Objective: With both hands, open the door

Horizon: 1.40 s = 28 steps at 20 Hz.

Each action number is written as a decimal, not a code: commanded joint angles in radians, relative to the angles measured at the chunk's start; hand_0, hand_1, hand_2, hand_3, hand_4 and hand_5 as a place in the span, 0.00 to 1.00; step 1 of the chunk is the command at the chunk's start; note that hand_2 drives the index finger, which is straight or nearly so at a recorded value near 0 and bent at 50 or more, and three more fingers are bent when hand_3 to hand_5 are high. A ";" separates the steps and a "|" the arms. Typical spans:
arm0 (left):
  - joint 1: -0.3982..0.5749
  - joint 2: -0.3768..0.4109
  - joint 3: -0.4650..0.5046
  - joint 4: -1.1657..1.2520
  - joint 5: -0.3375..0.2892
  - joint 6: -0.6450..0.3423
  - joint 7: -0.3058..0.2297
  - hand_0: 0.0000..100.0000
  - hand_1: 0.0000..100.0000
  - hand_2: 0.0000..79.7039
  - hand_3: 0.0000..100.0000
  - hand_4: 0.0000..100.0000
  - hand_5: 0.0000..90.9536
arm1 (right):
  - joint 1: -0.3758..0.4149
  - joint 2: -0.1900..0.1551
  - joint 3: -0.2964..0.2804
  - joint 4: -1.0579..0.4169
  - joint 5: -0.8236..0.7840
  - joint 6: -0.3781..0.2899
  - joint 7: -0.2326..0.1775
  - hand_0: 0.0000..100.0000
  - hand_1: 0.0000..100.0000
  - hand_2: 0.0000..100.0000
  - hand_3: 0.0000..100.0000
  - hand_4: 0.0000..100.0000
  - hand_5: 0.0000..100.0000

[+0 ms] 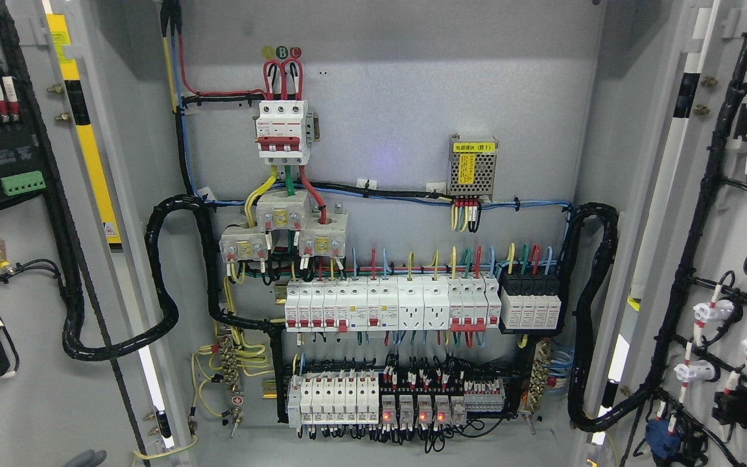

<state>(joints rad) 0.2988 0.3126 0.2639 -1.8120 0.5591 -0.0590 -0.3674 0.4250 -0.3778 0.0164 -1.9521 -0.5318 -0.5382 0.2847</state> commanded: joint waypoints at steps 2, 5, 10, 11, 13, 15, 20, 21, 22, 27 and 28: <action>0.063 -0.093 -0.328 0.302 -0.053 -0.044 0.105 0.12 0.56 0.00 0.00 0.00 0.00 | -0.026 0.058 0.312 0.482 0.159 0.001 -0.001 0.00 0.50 0.04 0.00 0.00 0.00; 0.060 -0.093 -0.392 0.514 -0.056 -0.070 0.110 0.12 0.56 0.00 0.00 0.00 0.00 | -0.060 0.172 0.301 0.716 0.177 -0.003 0.001 0.00 0.50 0.04 0.00 0.00 0.00; 0.062 -0.108 -0.517 0.829 -0.094 -0.071 0.267 0.12 0.56 0.00 0.00 0.00 0.00 | -0.150 0.263 0.295 1.149 0.176 -0.008 -0.001 0.00 0.50 0.04 0.00 0.00 0.00; 0.056 -0.127 -0.517 0.915 -0.094 -0.073 0.292 0.12 0.56 0.00 0.00 0.00 0.00 | -0.170 0.275 0.290 1.215 0.176 -0.008 -0.001 0.00 0.50 0.04 0.00 0.00 0.00; 0.028 -0.190 -0.508 1.108 -0.094 -0.074 0.314 0.12 0.56 0.00 0.00 0.00 0.00 | -0.202 0.292 0.275 1.324 0.176 -0.005 -0.005 0.00 0.50 0.04 0.00 0.00 0.00; -0.022 -0.224 -0.502 1.277 -0.094 -0.087 0.306 0.12 0.56 0.00 0.00 0.00 0.00 | -0.253 0.295 0.261 1.465 0.177 0.003 -0.006 0.00 0.50 0.04 0.00 0.00 0.00; -0.131 -0.262 -0.512 1.560 -0.100 -0.076 0.219 0.12 0.56 0.00 0.00 0.00 0.00 | -0.325 0.310 0.260 1.690 0.177 0.047 -0.015 0.00 0.50 0.04 0.00 0.00 0.00; -0.157 -0.257 -0.514 1.604 -0.108 -0.076 0.170 0.12 0.56 0.00 0.00 0.00 0.00 | -0.325 0.310 0.257 1.702 0.177 0.102 -0.021 0.00 0.50 0.04 0.00 0.00 0.00; -0.177 -0.253 -0.514 1.635 -0.129 -0.076 0.130 0.12 0.56 0.00 0.00 0.00 0.00 | -0.325 0.310 0.248 1.704 0.177 0.165 -0.039 0.00 0.50 0.04 0.00 0.00 0.00; -0.217 -0.237 -0.509 1.711 -0.324 -0.076 0.094 0.12 0.56 0.00 0.00 0.00 0.00 | -0.331 0.310 0.214 1.736 0.180 0.340 -0.082 0.00 0.50 0.04 0.00 0.00 0.00; -0.217 -0.231 -0.509 1.712 -0.326 -0.076 0.096 0.12 0.56 0.00 0.00 0.00 0.00 | -0.338 0.310 0.214 1.740 0.199 0.383 -0.119 0.00 0.50 0.04 0.00 0.00 0.00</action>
<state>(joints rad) 0.1339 0.1113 -0.1964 -0.5046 0.3428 -0.1370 -0.2594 0.1167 -0.1120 0.2444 -0.5412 -0.3526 -0.2510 0.2075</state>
